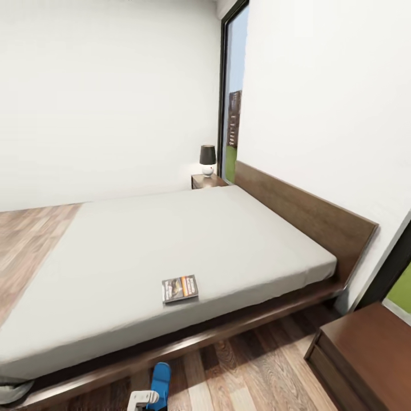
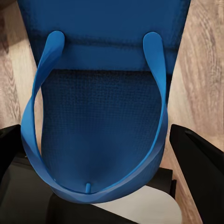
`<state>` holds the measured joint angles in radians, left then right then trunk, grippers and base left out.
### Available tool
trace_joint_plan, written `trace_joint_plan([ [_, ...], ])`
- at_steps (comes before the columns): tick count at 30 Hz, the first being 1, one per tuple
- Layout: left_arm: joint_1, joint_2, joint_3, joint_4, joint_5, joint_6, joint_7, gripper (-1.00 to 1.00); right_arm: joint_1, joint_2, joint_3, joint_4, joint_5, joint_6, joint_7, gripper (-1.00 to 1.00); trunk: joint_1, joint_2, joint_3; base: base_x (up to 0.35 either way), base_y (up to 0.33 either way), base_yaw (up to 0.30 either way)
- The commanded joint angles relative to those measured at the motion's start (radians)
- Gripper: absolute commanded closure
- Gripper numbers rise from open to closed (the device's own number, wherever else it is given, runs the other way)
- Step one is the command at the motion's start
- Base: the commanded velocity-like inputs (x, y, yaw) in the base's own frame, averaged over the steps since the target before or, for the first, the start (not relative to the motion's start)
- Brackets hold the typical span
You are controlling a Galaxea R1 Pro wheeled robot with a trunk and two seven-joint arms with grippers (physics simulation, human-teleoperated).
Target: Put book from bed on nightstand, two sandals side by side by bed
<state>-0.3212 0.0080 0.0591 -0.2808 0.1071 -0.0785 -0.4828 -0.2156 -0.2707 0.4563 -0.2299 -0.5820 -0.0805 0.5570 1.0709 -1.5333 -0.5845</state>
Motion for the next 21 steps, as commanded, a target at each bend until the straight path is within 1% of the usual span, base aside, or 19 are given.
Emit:
trace_joint_plan([
  [1,-0.001,0.000,0.005,0.002,0.004,0.000,-0.008,1.00,-0.001,-0.001,0.008,0.001,-0.007,-0.005,0.002,1.00,0.000,0.000,-0.001,0.000,0.000,0.293],
  [21,-0.001,0.000,0.005,0.002,0.005,0.000,-0.007,1.00,-0.001,-0.001,0.008,0.001,-0.007,-0.005,0.003,1.00,0.000,0.000,-0.001,0.000,0.000,0.293],
])
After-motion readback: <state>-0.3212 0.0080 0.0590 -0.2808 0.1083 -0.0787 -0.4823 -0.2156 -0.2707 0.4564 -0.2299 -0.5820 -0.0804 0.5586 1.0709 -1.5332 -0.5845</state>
